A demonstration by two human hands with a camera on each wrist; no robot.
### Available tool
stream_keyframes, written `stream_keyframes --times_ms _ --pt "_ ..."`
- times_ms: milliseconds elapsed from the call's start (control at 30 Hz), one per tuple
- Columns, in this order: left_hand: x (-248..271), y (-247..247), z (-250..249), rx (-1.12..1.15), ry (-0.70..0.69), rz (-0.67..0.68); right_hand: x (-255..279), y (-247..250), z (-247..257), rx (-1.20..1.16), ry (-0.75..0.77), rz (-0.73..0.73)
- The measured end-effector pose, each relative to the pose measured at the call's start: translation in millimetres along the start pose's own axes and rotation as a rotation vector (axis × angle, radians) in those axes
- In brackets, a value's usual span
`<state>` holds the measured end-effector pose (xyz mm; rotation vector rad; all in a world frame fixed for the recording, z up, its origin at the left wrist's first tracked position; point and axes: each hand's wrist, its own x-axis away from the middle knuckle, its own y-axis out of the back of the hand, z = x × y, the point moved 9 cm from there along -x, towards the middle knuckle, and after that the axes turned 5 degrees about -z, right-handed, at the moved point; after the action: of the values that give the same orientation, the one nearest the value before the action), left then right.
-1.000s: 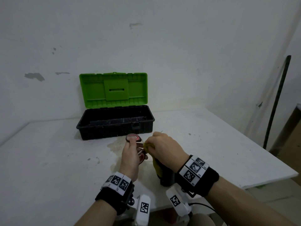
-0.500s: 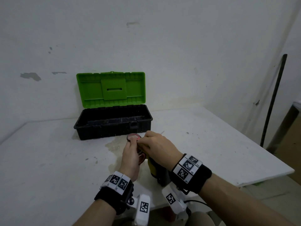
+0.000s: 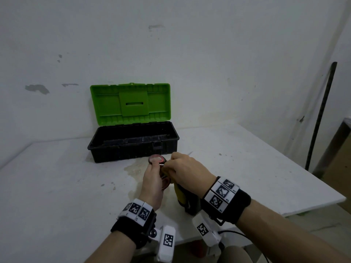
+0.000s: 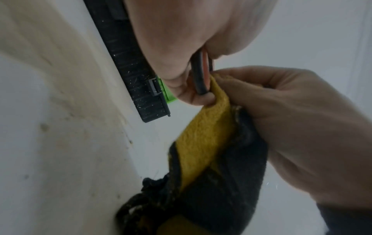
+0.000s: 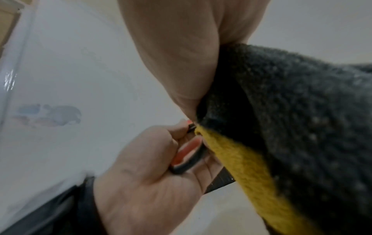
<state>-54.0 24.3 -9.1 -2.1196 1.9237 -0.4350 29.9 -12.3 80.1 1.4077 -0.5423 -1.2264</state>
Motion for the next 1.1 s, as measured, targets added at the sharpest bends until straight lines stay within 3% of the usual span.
stream_keyframes --times_ms 233,433,533,667,900,1000,1100 --pt "1.1 -1.4 0.6 -0.020 -0.029 0.009 4.6 0.5 2.5 -0.072 0.057 -0.019" --pt "-3.4 9.4 -4.3 0.000 -0.055 -0.039 4.3 10.5 -30.6 -0.087 -0.057 -0.035" --pt "-5.2 9.7 -3.0 -0.008 -0.041 -0.049 6.3 20.9 -31.6 -0.136 -0.040 -0.116" --pt "-5.1 3.7 -1.6 -0.042 -0.026 -0.034 6.4 5.9 -12.6 -0.117 0.025 -0.089" --pt "-7.2 11.9 -1.9 -0.068 -0.056 -0.054 5.6 18.8 -33.5 -0.113 -0.062 -0.152" --pt "-5.9 7.7 -2.5 -0.083 -0.060 -0.024 7.5 8.2 -13.4 -0.098 0.027 -0.112" --pt "-5.4 8.1 -2.1 -0.077 -0.069 -0.006 7.2 3.5 -20.8 -0.081 -0.027 -0.068"
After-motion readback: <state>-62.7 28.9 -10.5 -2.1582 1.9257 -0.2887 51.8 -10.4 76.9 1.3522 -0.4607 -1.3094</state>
